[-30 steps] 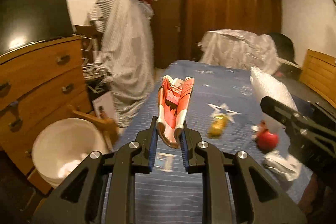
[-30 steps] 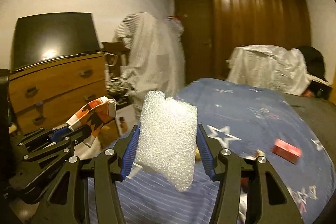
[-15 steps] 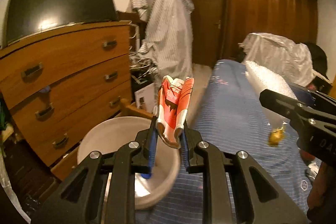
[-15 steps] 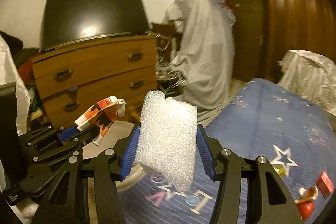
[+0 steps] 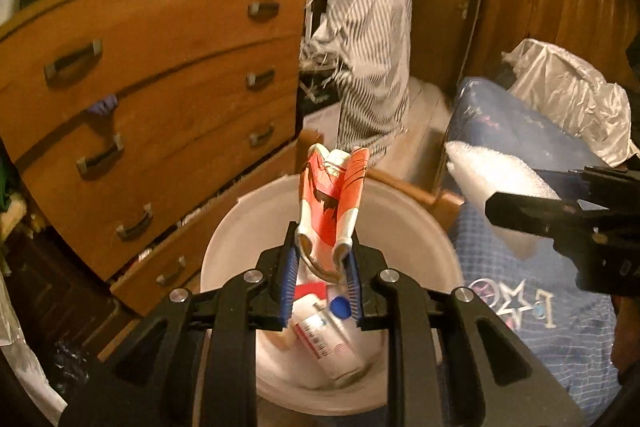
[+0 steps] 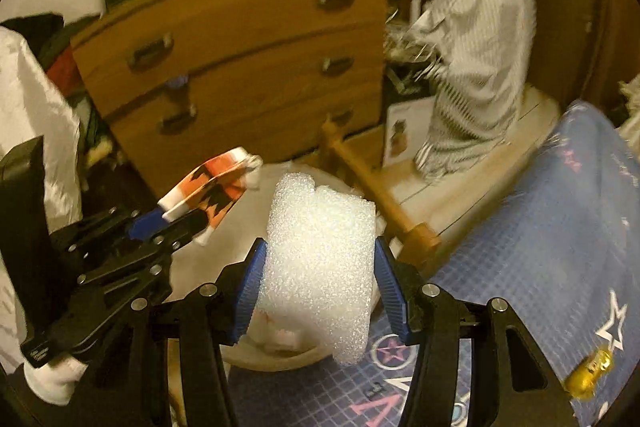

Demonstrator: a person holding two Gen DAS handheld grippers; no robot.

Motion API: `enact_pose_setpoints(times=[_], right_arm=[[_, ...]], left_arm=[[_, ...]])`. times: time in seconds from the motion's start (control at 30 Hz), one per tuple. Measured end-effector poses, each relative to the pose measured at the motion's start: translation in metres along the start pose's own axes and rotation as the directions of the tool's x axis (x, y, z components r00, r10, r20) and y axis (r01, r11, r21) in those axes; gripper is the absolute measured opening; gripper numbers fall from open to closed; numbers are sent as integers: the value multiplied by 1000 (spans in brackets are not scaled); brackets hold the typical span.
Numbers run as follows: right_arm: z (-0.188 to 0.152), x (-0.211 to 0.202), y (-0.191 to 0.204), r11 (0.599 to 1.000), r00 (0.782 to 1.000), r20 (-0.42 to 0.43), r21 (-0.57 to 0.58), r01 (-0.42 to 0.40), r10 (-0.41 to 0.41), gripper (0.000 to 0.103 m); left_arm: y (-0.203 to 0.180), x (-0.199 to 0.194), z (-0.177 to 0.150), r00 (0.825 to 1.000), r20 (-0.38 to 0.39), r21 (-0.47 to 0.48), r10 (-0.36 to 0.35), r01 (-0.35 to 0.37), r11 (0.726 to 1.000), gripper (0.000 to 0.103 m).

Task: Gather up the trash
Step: 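Carry the paper cup and foam sheet with both tools over the bucket, then open both tools over the bucket, dropping the paper cup and foam sheet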

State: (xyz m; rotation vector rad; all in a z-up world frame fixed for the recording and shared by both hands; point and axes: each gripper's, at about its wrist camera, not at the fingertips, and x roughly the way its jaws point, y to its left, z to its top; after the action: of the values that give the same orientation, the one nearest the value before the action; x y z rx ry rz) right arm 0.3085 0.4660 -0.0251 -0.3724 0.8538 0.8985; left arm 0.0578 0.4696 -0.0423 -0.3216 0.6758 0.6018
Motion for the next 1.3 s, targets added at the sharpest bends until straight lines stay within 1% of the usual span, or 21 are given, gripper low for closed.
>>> enact_pose_setpoints(times=[0.07,0.2,0.4,0.67,1.17,1.3], right_arm=[[3,17,4,1000,999,-40,-14,-5,4,55],[1,41,7,1000,996,-85,-11,-19,18,55],[-1,57,4,1000,995,-103,-4,-13,13,55],[-6,58,-16,1000,994,-108,20,-13,15,55],[-5,62,-14,1000,994,-107,14,-20,22,55],[-4,64,-13,1000,994,-109,10,-21,22,55]], left_arm=[[6,9,-2,1000,-26,-2,4,-4,1000,20],[15,24,-6,998,-65,3,16,-16,1000,20],[28,37,-8,996,-84,-8,35,-36,999,21],[34,44,-8,995,-91,-11,46,-48,999,21],[35,44,-6,995,-90,-8,48,-49,999,22],[35,45,-6,995,-90,-12,49,-50,999,25]])
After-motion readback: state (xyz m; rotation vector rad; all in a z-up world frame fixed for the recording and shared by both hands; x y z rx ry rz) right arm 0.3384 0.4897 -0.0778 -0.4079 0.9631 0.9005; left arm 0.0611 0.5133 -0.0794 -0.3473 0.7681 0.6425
